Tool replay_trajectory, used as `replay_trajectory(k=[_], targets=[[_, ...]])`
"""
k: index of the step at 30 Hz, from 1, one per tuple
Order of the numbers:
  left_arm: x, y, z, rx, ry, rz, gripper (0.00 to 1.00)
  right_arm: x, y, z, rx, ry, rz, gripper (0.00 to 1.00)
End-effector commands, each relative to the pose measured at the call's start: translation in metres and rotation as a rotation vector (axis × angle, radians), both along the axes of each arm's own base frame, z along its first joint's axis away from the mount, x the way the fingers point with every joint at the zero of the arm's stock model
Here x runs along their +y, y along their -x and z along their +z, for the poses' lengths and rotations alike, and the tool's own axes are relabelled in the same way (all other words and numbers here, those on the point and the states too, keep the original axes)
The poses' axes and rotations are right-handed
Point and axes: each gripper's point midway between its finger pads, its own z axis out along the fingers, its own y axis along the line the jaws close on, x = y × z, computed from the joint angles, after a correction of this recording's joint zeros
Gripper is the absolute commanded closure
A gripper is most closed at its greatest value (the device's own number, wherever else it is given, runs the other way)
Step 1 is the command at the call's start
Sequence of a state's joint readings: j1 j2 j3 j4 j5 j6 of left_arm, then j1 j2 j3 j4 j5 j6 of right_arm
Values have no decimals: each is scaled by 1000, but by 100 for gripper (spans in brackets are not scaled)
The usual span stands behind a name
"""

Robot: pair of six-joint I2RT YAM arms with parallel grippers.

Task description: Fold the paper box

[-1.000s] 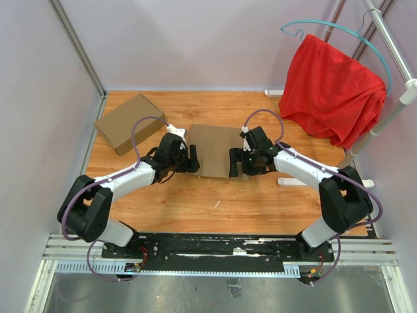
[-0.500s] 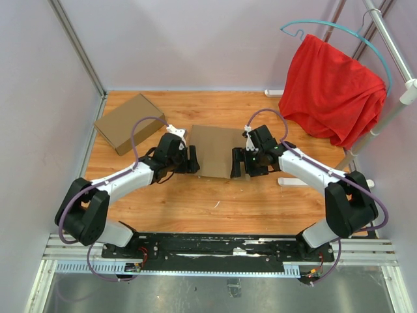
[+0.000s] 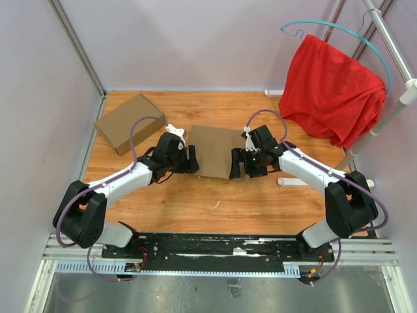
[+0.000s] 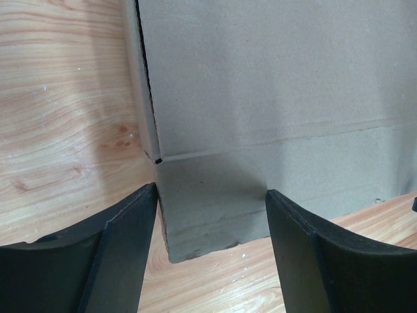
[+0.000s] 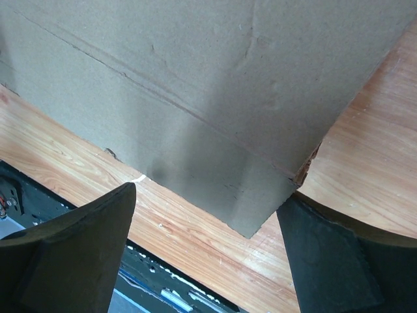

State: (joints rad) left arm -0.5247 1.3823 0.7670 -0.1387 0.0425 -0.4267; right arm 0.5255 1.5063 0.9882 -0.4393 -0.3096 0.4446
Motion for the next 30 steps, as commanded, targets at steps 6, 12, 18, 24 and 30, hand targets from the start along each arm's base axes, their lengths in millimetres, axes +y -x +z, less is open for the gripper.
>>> replay_trajectory(k=[6,12,18,24,30], targets=[[-13,-3,27,-40,65,-37,29,5,2,12,0,-53,22,12],[-12,-1,28,-34,61,-39,29,8,3,14,13,-71,30,12],[-13,1,28,-16,65,-48,29,9,7,18,39,-85,38,12],[-10,2,25,-10,51,-44,28,5,7,19,41,-77,39,12],[-3,1,6,8,3,-20,29,0,4,6,40,-41,22,12]])
